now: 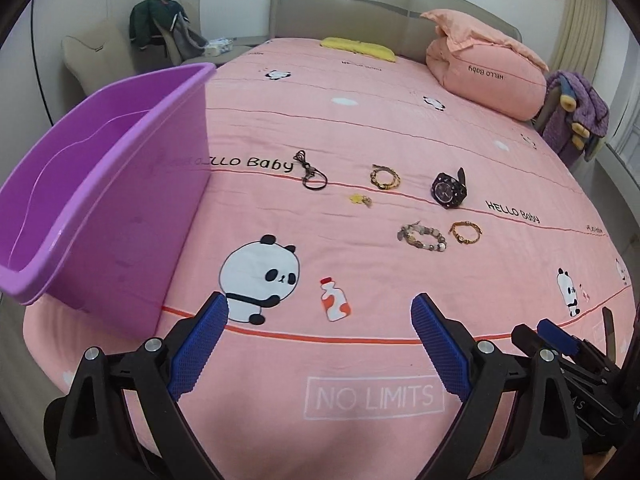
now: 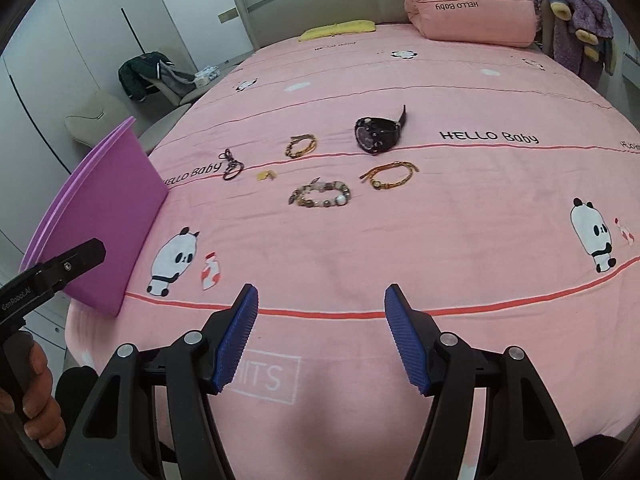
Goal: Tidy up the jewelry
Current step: 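Move both tools toward the beaded bracelet and gold bracelet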
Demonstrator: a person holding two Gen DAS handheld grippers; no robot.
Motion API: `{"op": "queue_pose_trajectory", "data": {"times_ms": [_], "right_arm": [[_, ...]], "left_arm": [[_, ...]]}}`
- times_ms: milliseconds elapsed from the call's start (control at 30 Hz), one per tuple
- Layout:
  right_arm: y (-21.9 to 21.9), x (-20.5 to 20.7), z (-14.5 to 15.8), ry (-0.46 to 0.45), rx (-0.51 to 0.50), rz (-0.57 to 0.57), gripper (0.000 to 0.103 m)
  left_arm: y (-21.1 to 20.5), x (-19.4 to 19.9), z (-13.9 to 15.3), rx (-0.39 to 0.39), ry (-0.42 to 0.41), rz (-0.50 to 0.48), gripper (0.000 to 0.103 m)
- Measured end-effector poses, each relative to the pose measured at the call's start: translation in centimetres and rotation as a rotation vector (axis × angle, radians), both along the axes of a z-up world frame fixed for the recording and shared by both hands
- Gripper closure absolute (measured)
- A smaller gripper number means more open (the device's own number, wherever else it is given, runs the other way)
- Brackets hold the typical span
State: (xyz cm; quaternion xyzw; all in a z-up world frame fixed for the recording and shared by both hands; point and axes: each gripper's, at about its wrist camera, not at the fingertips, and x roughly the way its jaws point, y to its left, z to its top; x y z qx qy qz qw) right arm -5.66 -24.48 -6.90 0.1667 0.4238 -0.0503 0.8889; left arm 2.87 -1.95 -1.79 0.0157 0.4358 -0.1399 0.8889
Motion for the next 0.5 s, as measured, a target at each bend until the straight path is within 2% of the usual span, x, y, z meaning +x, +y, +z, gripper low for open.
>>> {"op": "queue_pose_trajectory", "data": {"times_ms": [167, 500], "right_arm": [[-3.0, 1.7, -0.8, 0.005, -0.021, -0.024, 0.04], [-7.9, 7.3, -3.5, 0.048, -0.032, -0.049, 0.04]], "left_arm": [[-3.7, 2.0, -1.9, 0.017, 0.022, -0.031, 0.012], [-9.1, 6.3, -5.8, 0.067, 0.074, -0.028, 0.012]]}}
